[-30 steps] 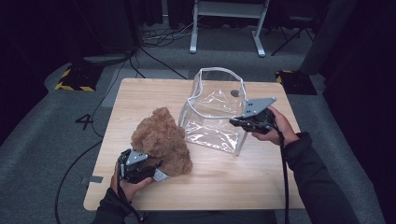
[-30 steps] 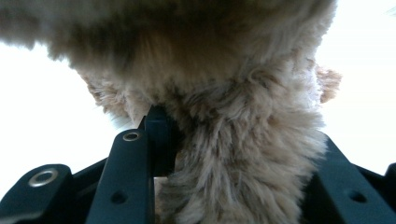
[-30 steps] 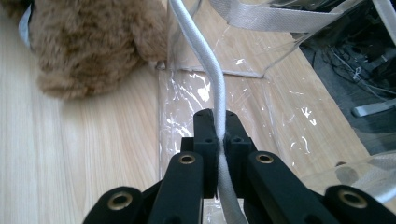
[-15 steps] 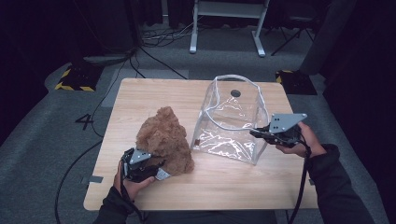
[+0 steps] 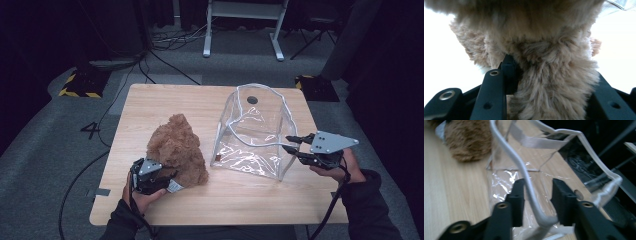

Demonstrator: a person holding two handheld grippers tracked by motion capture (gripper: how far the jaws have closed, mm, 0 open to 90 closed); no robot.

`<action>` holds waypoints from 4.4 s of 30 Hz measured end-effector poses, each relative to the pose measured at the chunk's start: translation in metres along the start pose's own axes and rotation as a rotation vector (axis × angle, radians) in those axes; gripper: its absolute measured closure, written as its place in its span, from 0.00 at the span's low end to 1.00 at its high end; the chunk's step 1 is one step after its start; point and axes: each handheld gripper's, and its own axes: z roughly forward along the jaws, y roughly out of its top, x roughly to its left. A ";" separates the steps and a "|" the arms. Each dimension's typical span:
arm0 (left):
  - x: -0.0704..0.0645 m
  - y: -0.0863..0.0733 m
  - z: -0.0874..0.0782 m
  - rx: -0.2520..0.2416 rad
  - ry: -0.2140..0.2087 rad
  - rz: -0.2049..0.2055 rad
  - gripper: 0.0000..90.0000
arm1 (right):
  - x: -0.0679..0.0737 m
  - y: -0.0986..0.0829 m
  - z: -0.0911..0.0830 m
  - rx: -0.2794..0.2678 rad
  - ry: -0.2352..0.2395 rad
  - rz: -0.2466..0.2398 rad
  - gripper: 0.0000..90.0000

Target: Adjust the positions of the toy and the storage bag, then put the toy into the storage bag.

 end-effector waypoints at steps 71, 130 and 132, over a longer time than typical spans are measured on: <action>0.009 0.013 0.027 -0.051 -0.052 0.008 0.67 | 0.017 -0.164 0.057 0.241 -0.052 0.512 0.23; 0.001 0.054 0.008 -0.261 0.018 0.082 0.84 | 0.021 -0.173 0.059 0.230 -0.043 0.552 0.20; 0.001 0.057 0.009 -0.265 0.021 0.082 0.84 | 0.021 -0.173 0.059 0.231 -0.044 0.553 0.20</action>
